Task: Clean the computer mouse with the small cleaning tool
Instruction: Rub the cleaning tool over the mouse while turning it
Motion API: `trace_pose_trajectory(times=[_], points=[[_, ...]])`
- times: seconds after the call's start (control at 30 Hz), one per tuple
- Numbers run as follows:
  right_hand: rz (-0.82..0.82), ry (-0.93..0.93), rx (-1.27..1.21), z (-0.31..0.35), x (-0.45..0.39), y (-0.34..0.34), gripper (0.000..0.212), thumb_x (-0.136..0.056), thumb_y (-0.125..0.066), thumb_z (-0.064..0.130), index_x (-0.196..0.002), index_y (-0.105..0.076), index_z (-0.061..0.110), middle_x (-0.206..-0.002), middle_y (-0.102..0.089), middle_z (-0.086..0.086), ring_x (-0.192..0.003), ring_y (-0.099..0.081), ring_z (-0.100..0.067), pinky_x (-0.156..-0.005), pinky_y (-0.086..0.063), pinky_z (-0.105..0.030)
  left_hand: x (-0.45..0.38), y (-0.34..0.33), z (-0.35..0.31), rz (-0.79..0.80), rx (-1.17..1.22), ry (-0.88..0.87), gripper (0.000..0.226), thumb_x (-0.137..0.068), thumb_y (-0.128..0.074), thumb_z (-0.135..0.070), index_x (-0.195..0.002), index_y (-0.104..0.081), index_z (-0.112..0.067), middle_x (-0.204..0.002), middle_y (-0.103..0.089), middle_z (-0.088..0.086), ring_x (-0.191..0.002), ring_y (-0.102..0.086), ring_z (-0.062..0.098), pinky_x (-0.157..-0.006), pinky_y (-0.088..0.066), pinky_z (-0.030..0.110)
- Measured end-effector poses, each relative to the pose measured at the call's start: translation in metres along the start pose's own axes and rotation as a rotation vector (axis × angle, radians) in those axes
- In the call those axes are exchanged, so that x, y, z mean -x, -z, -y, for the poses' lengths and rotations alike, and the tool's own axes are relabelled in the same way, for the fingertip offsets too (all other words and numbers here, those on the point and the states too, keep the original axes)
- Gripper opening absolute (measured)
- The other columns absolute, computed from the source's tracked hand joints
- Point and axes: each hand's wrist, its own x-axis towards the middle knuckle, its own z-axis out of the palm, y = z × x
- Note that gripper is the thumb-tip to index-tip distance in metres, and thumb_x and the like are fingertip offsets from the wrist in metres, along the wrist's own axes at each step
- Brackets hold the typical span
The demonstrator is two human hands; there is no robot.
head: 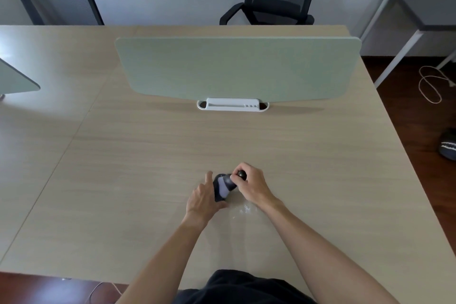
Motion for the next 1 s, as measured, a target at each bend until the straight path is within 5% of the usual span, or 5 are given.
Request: trace_pose_trajectory(times=[0.27,0.43,0.7,0.83,1.0], points=[[-0.125,-0.069,0.221,-0.017,0.002,0.001,0.010,-0.091,-0.056,0.020,-0.084,-0.051,0.015,-0.080,-0.058,0.000,-0.075,-0.055,-0.022,-0.066,-0.047,-0.038,-0.001,-0.002,0.000,0.077,-0.211,-0.027,0.100,-0.077,-0.071,-0.052,-0.152,-0.009,-0.029,-0.105,-0.063,0.014,-0.098,-0.063,0.033,-0.076,-0.051,0.038],[-0.031,-0.068,0.003,-0.001,0.005,-0.004,0.011,-0.084,-0.062,0.019,-0.079,-0.061,0.009,-0.071,-0.059,0.001,-0.067,-0.052,-0.014,-0.060,-0.041,-0.025,-0.003,-0.002,0.000,0.155,-0.231,-0.054,0.110,-0.075,-0.079,-0.034,-0.154,-0.003,-0.022,-0.109,-0.065,0.014,-0.103,-0.063,0.033,-0.083,-0.051,0.039],[-0.171,-0.035,0.128,-0.004,0.007,-0.004,0.012,-0.088,-0.055,0.016,-0.078,-0.053,0.009,-0.071,-0.057,0.001,-0.068,-0.053,-0.019,-0.063,-0.046,-0.037,-0.002,0.001,-0.003,0.165,-0.326,-0.086,0.081,-0.083,-0.065,-0.008,-0.148,-0.017,-0.013,-0.114,-0.057,0.015,-0.103,-0.060,0.034,-0.076,-0.048,0.038],[-0.048,-0.100,-0.015,-0.002,0.010,-0.007,0.014,-0.081,-0.061,0.015,-0.070,-0.056,0.009,-0.062,-0.053,0.003,-0.058,-0.046,-0.012,-0.057,-0.041,-0.027,-0.007,0.008,-0.002,0.076,-0.446,-0.268,0.085,-0.083,-0.057,0.002,-0.150,-0.017,-0.030,-0.138,-0.034,0.009,-0.121,-0.044,0.029,-0.090,-0.048,0.038],[-0.087,-0.164,0.137,-0.012,0.012,-0.008,0.012,-0.084,-0.058,0.018,-0.075,-0.053,0.012,-0.072,-0.060,-0.003,-0.067,-0.056,-0.023,-0.060,-0.046,-0.038,-0.012,0.009,0.008,0.107,-0.460,-0.379,0.082,-0.085,-0.053,0.004,-0.149,-0.022,-0.038,-0.146,-0.029,0.003,-0.126,-0.041,0.026,-0.095,-0.046,0.039]])
